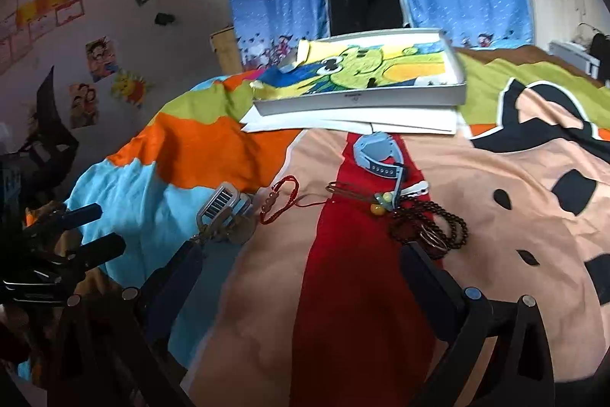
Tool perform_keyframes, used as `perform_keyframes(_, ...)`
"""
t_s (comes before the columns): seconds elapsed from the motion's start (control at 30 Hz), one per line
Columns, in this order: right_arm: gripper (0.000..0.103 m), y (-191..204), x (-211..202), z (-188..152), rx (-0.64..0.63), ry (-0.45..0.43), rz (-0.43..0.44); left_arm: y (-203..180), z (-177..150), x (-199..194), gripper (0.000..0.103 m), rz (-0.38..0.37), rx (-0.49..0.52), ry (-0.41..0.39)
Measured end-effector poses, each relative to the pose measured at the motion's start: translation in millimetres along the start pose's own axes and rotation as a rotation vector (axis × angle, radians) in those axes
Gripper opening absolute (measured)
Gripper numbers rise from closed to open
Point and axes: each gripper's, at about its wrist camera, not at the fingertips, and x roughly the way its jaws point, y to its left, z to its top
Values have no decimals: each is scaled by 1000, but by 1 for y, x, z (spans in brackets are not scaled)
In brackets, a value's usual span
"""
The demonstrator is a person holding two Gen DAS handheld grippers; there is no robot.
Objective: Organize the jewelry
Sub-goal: 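Grasp the gold chain with the left gripper while the right gripper grasps the red cord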
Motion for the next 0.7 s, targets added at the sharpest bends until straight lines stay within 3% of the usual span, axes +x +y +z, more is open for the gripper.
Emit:
perform_keyframes(0.17,102,-11,19,7,-20,53,63,-4,1,17,100,-35,11,29)
perform_keyframes(0.27,89,-14,33,12,-42,86,94,-8,3,29,92,-63,18,48)
perform_keyframes(0.43,72,-13,61,22,-80,134,140,-12,4,56,60,-76,27,124)
perform_keyframes(0.63,48,-13,95,38,-86,173,178,-10,7,82,38,-78,9,205)
perform_keyframes(0.7,46,-13,104,42,-80,188,178,-10,7,88,31,-68,16,225)
